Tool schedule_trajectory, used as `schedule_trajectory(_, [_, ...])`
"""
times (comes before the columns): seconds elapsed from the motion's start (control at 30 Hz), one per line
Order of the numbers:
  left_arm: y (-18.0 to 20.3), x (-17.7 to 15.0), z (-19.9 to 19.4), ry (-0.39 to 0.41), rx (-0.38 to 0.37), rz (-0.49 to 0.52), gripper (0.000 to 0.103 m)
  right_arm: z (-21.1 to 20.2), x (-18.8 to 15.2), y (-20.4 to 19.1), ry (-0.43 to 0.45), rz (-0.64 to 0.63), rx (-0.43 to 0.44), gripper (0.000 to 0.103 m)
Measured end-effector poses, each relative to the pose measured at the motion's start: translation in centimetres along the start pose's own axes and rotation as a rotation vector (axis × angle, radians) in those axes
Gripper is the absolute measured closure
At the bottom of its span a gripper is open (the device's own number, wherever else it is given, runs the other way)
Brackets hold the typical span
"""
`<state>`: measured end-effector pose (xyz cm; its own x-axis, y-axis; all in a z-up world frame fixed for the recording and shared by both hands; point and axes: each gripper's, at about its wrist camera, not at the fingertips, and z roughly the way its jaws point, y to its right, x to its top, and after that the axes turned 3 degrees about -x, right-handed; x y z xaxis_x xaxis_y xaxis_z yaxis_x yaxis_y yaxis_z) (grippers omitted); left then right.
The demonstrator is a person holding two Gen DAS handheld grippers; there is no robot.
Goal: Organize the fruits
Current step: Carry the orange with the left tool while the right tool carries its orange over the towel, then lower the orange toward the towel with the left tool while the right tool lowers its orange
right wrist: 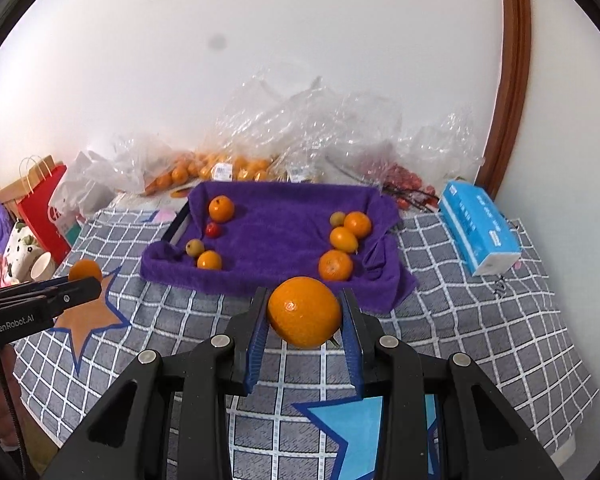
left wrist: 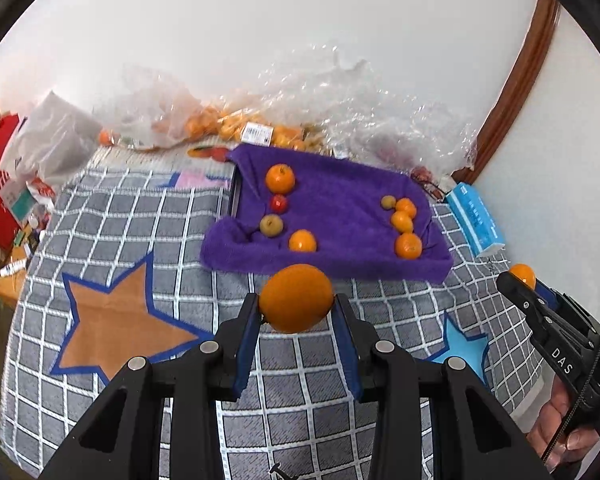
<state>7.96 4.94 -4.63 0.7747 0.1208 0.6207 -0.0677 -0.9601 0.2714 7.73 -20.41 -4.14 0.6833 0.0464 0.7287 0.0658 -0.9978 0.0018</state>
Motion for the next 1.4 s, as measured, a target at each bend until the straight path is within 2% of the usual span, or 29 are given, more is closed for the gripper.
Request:
schedule_trajectory(0.83, [1.7,6.1,-2.0,0.103,-0.003,0.069,0.068,-1.2,6.7,0.6,0.098,-0.002,-0.038,0.069])
schedule_trajectory(1.4, [1.2,9.8,-0.1,0.123,0.0,0.086,0.068,1.0,10.0,1.3,0.117,0.001,-0.039,0.069])
